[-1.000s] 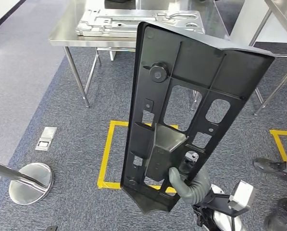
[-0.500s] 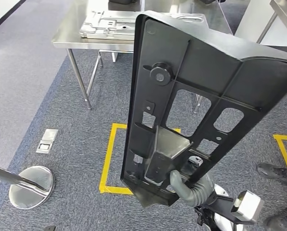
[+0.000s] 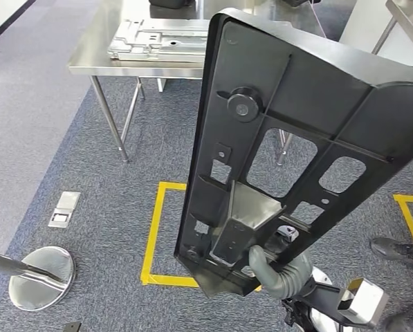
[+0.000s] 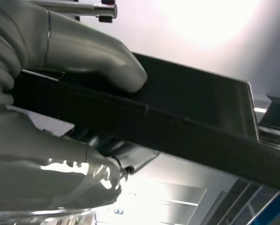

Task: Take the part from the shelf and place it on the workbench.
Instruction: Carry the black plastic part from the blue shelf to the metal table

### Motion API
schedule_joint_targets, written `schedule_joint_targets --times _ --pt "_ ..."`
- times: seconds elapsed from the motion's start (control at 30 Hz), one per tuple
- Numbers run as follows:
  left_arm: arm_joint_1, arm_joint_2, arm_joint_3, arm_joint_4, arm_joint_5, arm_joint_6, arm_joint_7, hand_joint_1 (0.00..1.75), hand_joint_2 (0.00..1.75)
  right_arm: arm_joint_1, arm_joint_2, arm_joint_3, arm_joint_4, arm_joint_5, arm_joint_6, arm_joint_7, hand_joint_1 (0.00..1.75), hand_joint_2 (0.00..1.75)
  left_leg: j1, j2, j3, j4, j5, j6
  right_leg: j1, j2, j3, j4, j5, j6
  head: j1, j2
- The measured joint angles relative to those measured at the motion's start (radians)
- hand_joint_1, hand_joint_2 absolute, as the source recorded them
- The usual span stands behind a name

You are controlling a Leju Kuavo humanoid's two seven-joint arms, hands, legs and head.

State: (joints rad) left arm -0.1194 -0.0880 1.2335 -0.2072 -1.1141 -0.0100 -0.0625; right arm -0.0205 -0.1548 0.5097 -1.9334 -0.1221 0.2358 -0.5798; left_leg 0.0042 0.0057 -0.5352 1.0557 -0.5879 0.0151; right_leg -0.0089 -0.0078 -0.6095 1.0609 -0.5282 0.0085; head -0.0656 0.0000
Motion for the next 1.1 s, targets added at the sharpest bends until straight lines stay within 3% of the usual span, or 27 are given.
schedule_joint_targets --times 0.07,0.17,0.2,0.23,0.27,0.33,0.37,0.5,0.57,0.6,0.67,0.7,0.73,0.77,0.83,0.87,0.9,0.97,1.03,1.1 --pt "-0.001 -0.001 0.0 0.0 0.0 0.0 0.0 0.0 1.75 -0.001 0.001 0.0 -0.002 -0.002 0.0 0.0 1.75 1.75 0.001 0.001 -0.011 0.037 -0.025 -0.011 -0.008 0.002 0.011 -0.008 -0.003 -0.009 0.0 0.0" --pt "0.003 -0.001 -0.001 0.0 0.0 0.001 0.001 0.0 1.75 0.0 0.002 0.0 -0.002 -0.008 0.0 0.002 1.75 1.75 0.006 0.001 -0.108 0.211 -0.09 -0.024 -0.011 0.004 0.024 -0.01 -0.012 -0.017 -0.001 0.0" --pt "0.005 -0.001 -0.001 0.0 0.0 0.002 0.001 0.0 1.75 0.001 0.002 0.0 -0.001 -0.011 0.0 0.005 1.75 1.75 0.008 0.001 -0.137 0.252 -0.094 -0.026 -0.012 0.006 0.028 -0.01 -0.016 -0.017 -0.001 0.0" --pt "0.007 0.0 -0.001 0.0 0.0 0.003 0.001 0.0 1.75 0.002 0.002 0.0 0.0 -0.014 0.0 0.009 1.75 1.75 0.009 0.001 -0.151 0.259 -0.077 -0.027 -0.012 0.008 0.033 -0.01 -0.02 -0.015 -0.001 0.0" --pt "0.009 0.0 -0.001 0.0 0.0 0.004 0.002 0.0 1.75 0.003 0.003 0.0 0.001 -0.018 0.001 0.014 1.75 1.75 0.009 0.001 -0.146 0.226 -0.042 -0.027 -0.012 0.01 0.041 -0.01 -0.025 -0.013 -0.001 0.0" --pt "0.01 0.0 -0.001 0.0 0.0 0.005 0.002 0.0 1.75 0.003 0.003 0.0 0.005 -0.026 0.005 0.023 1.75 1.75 0.008 0.0 -0.103 0.108 0.039 -0.024 -0.012 0.012 0.058 -0.011 -0.037 -0.006 -0.002 0.0" --pt "0.01 0.0 -0.001 0.0 0.0 0.006 0.002 0.0 1.75 0.003 0.003 0.0 0.008 -0.034 0.01 0.028 1.75 1.75 0.006 -0.001 -0.082 0.058 0.06 -0.021 -0.012 0.013 0.064 -0.01 -0.042 -0.001 -0.002 0.0" --pt "0.011 0.001 -0.001 0.0 0.0 0.007 0.006 0.0 1.75 0.002 0.006 0.0 0.025 -0.074 0.038 0.049 1.75 1.75 0.002 -0.003 -0.063 0.014 0.053 -0.004 -0.011 0.013 0.069 -0.017 -0.049 0.019 -0.001 0.0" --pt "0.011 0.001 -0.001 0.0 -0.001 0.007 0.008 0.0 1.75 0.0 0.008 0.0 0.033 -0.08 0.043 0.053 1.75 1.75 0.007 -0.002 -0.055 0.005 0.054 0.008 -0.011 0.012 0.059 0.013 -0.071 0.027 -0.001 0.0" --pt "0.01 0.001 -0.001 0.0 -0.001 0.007 0.009 0.0 1.75 0.0 0.008 0.0 0.038 -0.082 0.044 0.054 1.75 1.75 0.009 -0.001 -0.05 0.002 0.053 0.014 -0.011 0.012 0.038 0.056 -0.093 0.03 -0.001 0.0" --pt "0.009 0.001 -0.001 0.0 -0.001 0.006 0.009 0.0 1.75 0.001 0.008 0.0 0.048 -0.084 0.045 0.056 1.75 1.75 0.007 0.0 -0.045 0.001 0.047 0.022 -0.011 0.011 -0.034 0.185 -0.141 0.031 0.0 0.0" --pt "0.01 0.001 -0.001 0.0 -0.001 0.006 0.01 0.0 1.75 0.001 0.008 0.0 0.053 -0.084 0.045 0.056 1.75 1.75 0.005 0.0 -0.042 0.001 0.044 0.024 -0.011 0.011 -0.067 0.236 -0.15 0.032 0.0 0.0" --pt "0.01 0.001 -0.001 0.0 -0.001 0.006 0.01 0.0 1.75 0.002 0.008 0.0 0.057 -0.084 0.045 0.056 1.75 1.75 0.004 0.0 -0.037 0.001 0.04 0.025 -0.011 0.011 -0.085 0.255 -0.139 0.031 0.0 0.0" --pt "0.011 0.001 -0.001 0.0 -0.002 0.006 0.01 0.0 1.75 0.002 0.008 0.0 0.059 -0.084 0.045 0.056 1.75 1.75 0.004 -0.001 -0.03 0.001 0.035 0.024 -0.01 0.011 -0.083 0.233 -0.109 0.03 0.0 0.0" --pt "0.011 0.001 -0.001 0.0 -0.001 0.006 0.011 0.0 1.75 0.002 0.008 -0.001 0.062 -0.079 0.042 0.056 1.75 1.75 0.003 -0.002 -0.014 0.001 0.024 0.019 -0.008 0.01 -0.038 0.113 -0.029 0.024 0.0 0.0" --pt "0.011 0.001 -0.001 0.0 -0.001 0.005 0.011 0.0 1.75 0.002 0.008 -0.002 0.063 -0.075 0.04 0.056 1.75 1.75 0.003 -0.002 -0.009 0.001 0.019 0.014 -0.005 0.01 -0.015 0.058 -0.003 0.019 -0.001 0.0" --pt "0.01 0.001 -0.001 0.0 0.0 0.005 0.011 0.0 1.75 0.002 0.008 -0.003 0.064 -0.07 0.038 0.056 1.75 1.75 0.003 -0.002 -0.007 0.002 0.015 0.01 -0.002 0.009 -0.001 0.021 0.006 0.014 0.0 0.0" --pt "0.01 0.0 -0.001 0.0 0.0 0.004 0.011 0.0 1.75 0.003 0.008 -0.005 0.065 -0.066 0.036 0.056 1.75 1.75 0.003 -0.001 -0.007 -0.001 0.013 0.001 0.004 0.01 0.006 0.0 0.0 0.006 0.0 0.0" --pt "0.009 0.0 -0.001 0.0 0.0 0.004 0.01 0.0 1.75 0.004 0.008 -0.007 0.066 -0.064 0.031 0.056 1.75 1.75 0.003 0.0 -0.003 -0.002 0.006 -0.009 -0.001 0.011 0.012 -0.01 -0.002 -0.002 0.0 0.0" --pt "0.008 0.0 -0.001 0.0 0.0 0.004 0.01 0.0 1.75 0.003 0.009 -0.008 0.066 -0.063 0.022 0.056 1.75 1.75 0.003 0.0 -0.025 0.05 -0.024 -0.02 -0.009 0.008 0.023 -0.018 -0.004 -0.011 0.0 0.0"
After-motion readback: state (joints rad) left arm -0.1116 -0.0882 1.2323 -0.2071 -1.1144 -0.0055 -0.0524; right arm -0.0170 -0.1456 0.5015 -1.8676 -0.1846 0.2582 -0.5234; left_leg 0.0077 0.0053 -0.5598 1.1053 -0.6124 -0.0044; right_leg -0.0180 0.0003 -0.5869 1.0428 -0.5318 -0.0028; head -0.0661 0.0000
